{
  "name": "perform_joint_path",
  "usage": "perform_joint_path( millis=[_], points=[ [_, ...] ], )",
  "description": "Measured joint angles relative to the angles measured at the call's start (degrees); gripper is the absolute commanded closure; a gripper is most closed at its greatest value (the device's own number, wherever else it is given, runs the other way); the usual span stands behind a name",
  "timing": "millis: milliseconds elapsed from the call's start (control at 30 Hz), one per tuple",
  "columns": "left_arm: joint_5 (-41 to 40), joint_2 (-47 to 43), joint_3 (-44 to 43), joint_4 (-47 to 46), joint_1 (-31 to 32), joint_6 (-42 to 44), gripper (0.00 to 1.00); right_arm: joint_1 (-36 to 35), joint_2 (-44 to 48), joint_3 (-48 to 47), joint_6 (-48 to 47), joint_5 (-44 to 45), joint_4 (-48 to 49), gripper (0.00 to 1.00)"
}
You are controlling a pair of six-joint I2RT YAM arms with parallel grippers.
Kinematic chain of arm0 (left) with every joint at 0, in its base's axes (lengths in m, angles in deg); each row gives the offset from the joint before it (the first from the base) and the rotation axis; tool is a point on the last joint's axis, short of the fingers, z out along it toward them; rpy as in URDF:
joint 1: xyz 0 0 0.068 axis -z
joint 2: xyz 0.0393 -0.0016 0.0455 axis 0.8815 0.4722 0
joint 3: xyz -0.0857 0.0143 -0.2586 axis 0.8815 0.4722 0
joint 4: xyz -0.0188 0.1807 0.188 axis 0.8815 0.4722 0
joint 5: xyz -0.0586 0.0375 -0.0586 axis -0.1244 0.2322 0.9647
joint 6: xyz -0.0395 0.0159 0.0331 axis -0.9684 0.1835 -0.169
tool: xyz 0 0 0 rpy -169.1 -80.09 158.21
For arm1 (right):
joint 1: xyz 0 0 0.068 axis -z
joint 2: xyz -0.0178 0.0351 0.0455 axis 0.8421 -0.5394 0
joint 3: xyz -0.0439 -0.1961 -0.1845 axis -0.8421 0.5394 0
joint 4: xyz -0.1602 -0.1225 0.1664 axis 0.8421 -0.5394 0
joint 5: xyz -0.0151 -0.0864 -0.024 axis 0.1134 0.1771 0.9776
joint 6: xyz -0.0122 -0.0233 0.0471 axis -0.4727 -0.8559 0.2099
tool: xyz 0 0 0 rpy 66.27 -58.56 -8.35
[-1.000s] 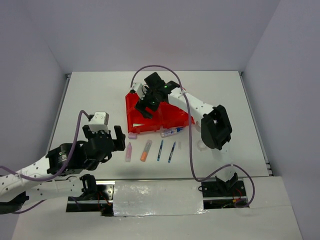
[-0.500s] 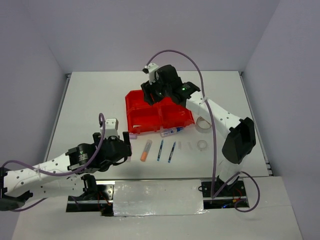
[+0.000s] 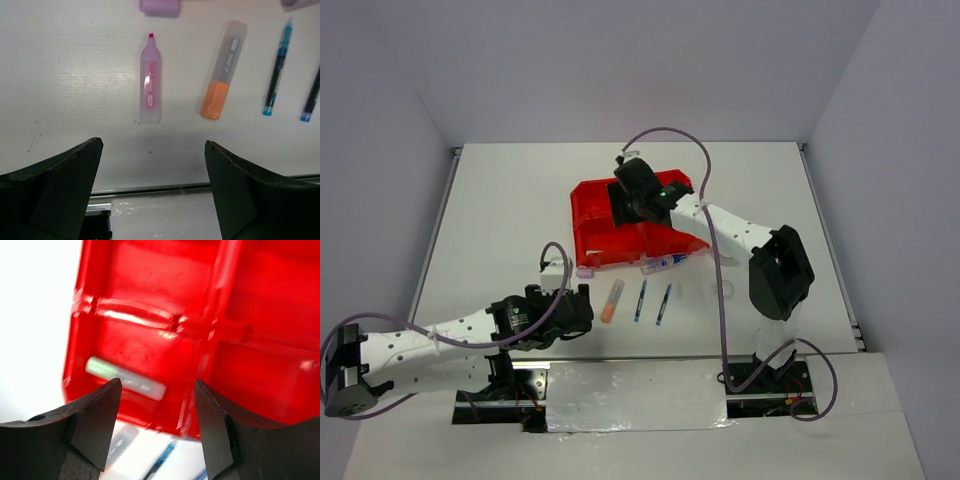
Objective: Sort the stationery into containers
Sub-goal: Pick up the pen from the center of the board, then move the storage box to the center of the board.
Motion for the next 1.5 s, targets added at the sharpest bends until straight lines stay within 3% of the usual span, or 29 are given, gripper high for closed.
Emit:
perform_joint_path(
  millis=[200, 500, 733, 1033, 1233, 1267, 1400, 1500],
  points=[
    [4.7, 4.92, 4.83, -7.15, -5.38, 2.32, 0.23, -4.81, 5.27, 9.73, 5.4, -0.35, 2.6, 0.43],
    [9.64, 12.68, 5.6, -17.07, -16.11, 9.33, 0.37, -11.74, 18.12, 18.95, 11.43, -1.03, 7.06, 0.49],
    [11.56, 19.06, 5.18, -19.87, -17.64, 11.87, 0.37, -13.33, 18.69, 24.76, 15.17, -2.36, 9.99, 0.51],
    [12.44, 23.37, 5.18, -22.71, -18.58, 11.93, 0.54, -13.88, 18.4, 26.05, 15.74, -2.73, 12.59, 0.51],
    [13.03, 23.23, 5.79, -24.57, -18.8, 11.82, 0.87, -13.97, 18.88, 28.13, 15.98, -2.73, 13.92, 0.5],
    [13.03, 22.84, 6.12, -24.79, -18.8, 11.78, 0.99, -13.99, 19.15, 28.74, 16.04, -2.73, 14.45, 0.49],
    [13.84, 18.16, 8.11, -23.21, -18.82, 10.47, 1.0, -13.99, 19.58, 29.86, 16.81, -2.75, 14.64, 0.48],
    [13.64, 9.62, 8.48, -18.56, -18.49, 8.98, 1.0, -14.16, 19.5, 29.86, 18.23, -2.49, 14.99, 0.42]
  ],
)
